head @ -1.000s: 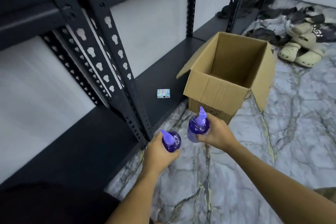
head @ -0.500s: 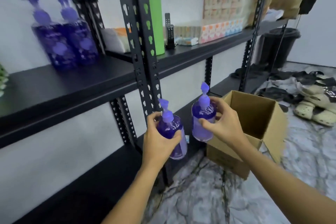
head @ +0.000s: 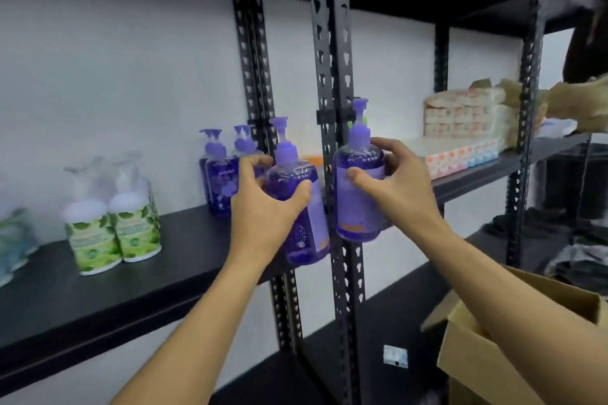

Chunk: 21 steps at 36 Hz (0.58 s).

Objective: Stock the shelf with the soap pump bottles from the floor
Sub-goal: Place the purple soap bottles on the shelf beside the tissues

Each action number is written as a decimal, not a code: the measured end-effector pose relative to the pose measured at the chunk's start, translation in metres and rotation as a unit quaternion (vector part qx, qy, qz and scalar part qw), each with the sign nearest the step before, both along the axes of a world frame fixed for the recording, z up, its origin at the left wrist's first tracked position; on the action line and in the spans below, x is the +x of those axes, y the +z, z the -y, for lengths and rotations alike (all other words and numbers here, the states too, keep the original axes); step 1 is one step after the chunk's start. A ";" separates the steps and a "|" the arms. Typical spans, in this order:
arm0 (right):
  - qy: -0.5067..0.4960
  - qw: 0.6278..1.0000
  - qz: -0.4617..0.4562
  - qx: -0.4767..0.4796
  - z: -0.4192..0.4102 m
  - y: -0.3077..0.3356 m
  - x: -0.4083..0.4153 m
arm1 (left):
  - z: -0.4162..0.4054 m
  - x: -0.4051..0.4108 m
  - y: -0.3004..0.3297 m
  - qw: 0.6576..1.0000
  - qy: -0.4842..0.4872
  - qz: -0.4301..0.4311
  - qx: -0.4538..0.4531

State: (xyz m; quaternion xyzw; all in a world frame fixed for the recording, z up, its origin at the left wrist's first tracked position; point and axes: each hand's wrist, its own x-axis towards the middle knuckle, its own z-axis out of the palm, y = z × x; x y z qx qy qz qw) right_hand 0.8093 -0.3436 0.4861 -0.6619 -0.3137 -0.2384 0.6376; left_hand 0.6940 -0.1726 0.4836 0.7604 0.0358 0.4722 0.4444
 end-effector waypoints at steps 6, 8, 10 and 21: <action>0.034 0.999 0.002 0.007 -0.053 0.027 -0.006 | -0.043 -0.013 0.038 0.999 0.050 -0.002 0.019; 0.037 0.999 0.005 -0.001 -0.071 0.031 -0.007 | -0.054 -0.018 0.046 0.998 0.062 -0.004 0.027; 0.037 0.999 0.004 -0.006 -0.087 0.034 -0.008 | -0.066 -0.021 0.052 0.997 0.075 -0.003 0.033; 0.019 0.999 -0.003 -0.050 -0.157 0.033 0.023 | -0.115 -0.024 0.057 0.992 0.128 -0.006 0.020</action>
